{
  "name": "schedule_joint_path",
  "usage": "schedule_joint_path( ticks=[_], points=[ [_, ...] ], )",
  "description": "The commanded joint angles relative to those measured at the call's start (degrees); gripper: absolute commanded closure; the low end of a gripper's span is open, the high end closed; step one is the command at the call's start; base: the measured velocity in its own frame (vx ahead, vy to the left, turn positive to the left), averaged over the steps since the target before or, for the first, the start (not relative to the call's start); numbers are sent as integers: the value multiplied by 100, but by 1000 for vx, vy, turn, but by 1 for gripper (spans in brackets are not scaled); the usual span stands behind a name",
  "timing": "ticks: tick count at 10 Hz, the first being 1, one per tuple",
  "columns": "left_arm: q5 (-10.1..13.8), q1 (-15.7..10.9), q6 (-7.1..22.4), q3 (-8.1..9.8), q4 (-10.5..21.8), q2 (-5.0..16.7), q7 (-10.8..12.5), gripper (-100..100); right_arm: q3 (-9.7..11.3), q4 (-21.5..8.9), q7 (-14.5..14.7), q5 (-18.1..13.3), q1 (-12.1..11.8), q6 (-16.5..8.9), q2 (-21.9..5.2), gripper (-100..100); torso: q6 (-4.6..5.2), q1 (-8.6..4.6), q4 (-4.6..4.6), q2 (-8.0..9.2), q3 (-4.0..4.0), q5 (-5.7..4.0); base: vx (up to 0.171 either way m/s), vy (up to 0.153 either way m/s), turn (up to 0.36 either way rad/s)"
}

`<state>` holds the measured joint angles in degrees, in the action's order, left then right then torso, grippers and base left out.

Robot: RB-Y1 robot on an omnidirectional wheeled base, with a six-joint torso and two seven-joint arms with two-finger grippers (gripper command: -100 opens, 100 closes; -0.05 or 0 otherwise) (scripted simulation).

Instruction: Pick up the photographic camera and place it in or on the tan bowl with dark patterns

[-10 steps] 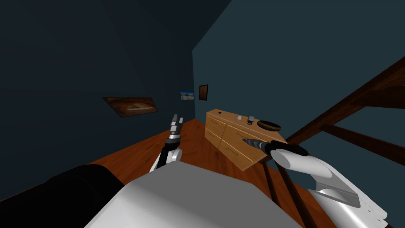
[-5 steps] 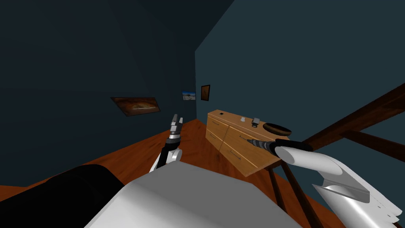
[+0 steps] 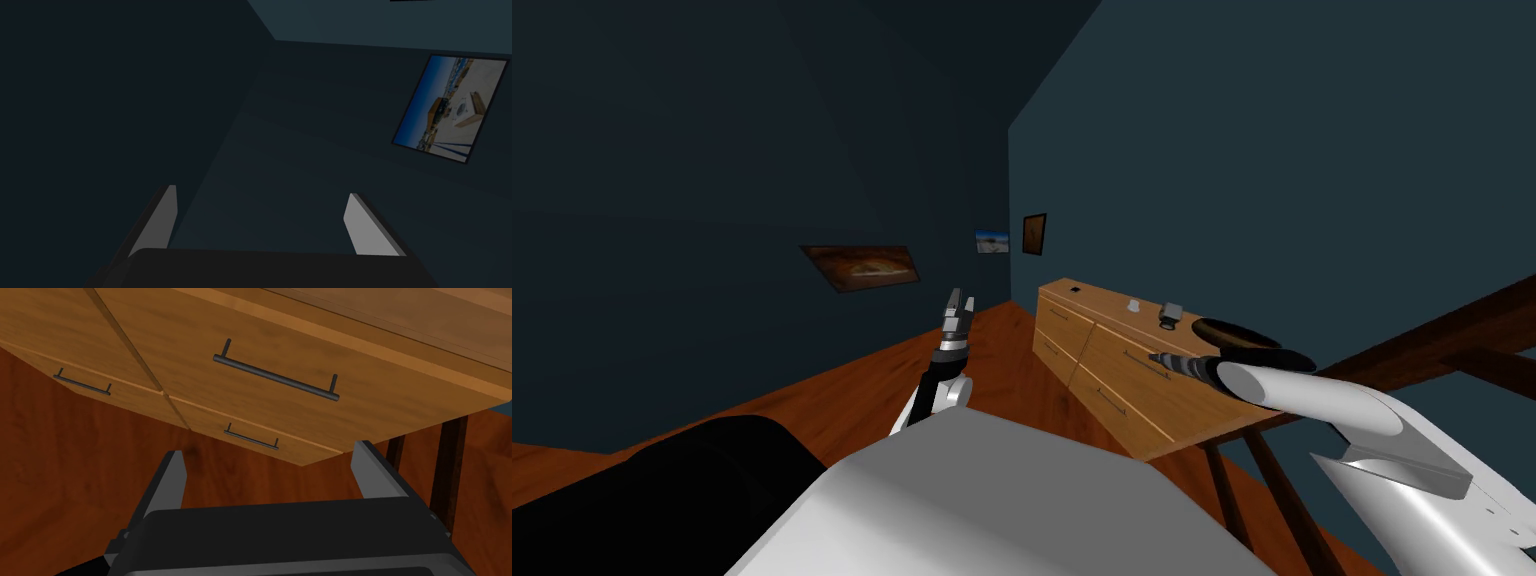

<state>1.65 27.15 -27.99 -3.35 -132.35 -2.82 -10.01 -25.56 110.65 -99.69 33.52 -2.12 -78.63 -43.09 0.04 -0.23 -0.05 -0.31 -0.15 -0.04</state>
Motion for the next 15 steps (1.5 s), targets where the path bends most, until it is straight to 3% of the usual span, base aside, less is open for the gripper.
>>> schedule_joint_path(
  ticks=[1,2,3,4,5,8,9,11,15],
  points=[
    [0,0,0,0,0,0,0,0,-90,-48,-148,-11,65,-286,-59,-100,0,0,0,0,0,0,99,-50,66],
    [0,1,0,0,0,0,0,0,-227,-194,-394,-88,222,-450,-152,-100,3,-8,-2,-4,-3,-2,137,-95,93],
    [0,1,0,1,0,1,0,0,-227,-194,-394,-88,222,-604,-152,-100,1,-25,-4,-19,-11,-5,115,-85,52],
    [0,1,0,1,0,1,0,0,-361,-334,-622,-169,375,-748,-240,-100,4,-24,-5,-14,-10,-7,138,-100,80],
    [0,1,0,1,0,1,0,0,-361,-334,-622,-169,375,-904,-240,-100,2,-30,-5,-22,-13,-7,123,-86,61],
    [0,1,0,1,0,1,0,0,-610,-586,-1024,-333,659,-1360,-403,-100,4,-27,-7,-22,-15,-8,139,-105,69],
    [0,1,0,1,0,1,0,0,-610,-586,-1024,-333,659,-1413,-403,-100,3,-36,-6,-22,-14,-9,127,-125,52],
    [0,1,0,1,0,1,0,0,-822,-789,-1335,-480,902,-1770,-539,-100,2,-39,-7,-25,-16,-10,177,-139,96],
    [0,2,0,2,-1,2,0,0,-980,-924,-1533,-590,1080,-1949,-643,-100,4,-65,-14,-54,-33,-18,204,-193,55]
  ],
)
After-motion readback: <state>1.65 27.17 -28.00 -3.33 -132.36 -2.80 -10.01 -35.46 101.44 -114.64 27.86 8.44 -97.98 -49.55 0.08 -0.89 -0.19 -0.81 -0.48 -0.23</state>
